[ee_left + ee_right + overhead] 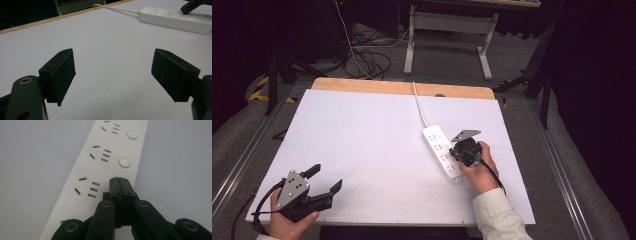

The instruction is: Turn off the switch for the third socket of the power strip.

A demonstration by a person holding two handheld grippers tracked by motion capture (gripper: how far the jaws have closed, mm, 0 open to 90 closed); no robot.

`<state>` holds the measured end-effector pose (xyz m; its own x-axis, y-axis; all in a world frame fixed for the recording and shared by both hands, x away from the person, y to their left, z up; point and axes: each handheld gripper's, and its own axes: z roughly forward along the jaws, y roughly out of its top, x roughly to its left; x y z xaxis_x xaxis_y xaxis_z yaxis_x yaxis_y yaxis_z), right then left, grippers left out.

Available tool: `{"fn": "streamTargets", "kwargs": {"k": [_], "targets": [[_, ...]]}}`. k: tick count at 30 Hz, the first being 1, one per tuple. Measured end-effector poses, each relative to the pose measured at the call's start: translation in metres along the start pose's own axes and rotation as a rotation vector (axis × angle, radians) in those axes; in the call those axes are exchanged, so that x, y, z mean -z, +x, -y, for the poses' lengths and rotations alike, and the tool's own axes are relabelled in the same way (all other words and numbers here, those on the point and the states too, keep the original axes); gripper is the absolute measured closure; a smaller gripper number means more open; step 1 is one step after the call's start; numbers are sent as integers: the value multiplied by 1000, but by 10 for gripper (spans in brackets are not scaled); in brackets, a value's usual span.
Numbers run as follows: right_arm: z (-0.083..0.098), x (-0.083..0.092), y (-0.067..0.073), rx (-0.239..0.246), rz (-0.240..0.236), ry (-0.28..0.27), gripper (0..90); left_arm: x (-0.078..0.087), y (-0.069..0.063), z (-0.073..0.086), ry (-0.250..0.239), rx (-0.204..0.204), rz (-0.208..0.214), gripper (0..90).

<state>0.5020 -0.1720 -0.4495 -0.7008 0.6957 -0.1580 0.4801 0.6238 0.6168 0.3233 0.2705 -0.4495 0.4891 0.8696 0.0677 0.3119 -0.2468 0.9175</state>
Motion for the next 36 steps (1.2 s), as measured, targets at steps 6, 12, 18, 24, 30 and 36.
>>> {"fn": "streamTargets", "kwargs": {"k": [6,12,18,24,30,36], "targets": [[0,3,3,9,28,-34,900,0,0,0,1,4,3,195],[-1,10,4,-16,-4,-97,900,-1,1,0,0,5,0,195],[-1,19,4,-16,-5,-133,900,0,0,0,-1,3,0,195],[-1,28,3,-18,3,-176,900,0,1,0,-1,4,0,195],[0,32,3,-6,11,-175,900,0,1,0,-1,5,1,195],[-1,34,3,1,13,-185,900,0,1,0,0,6,-1,195]]}}
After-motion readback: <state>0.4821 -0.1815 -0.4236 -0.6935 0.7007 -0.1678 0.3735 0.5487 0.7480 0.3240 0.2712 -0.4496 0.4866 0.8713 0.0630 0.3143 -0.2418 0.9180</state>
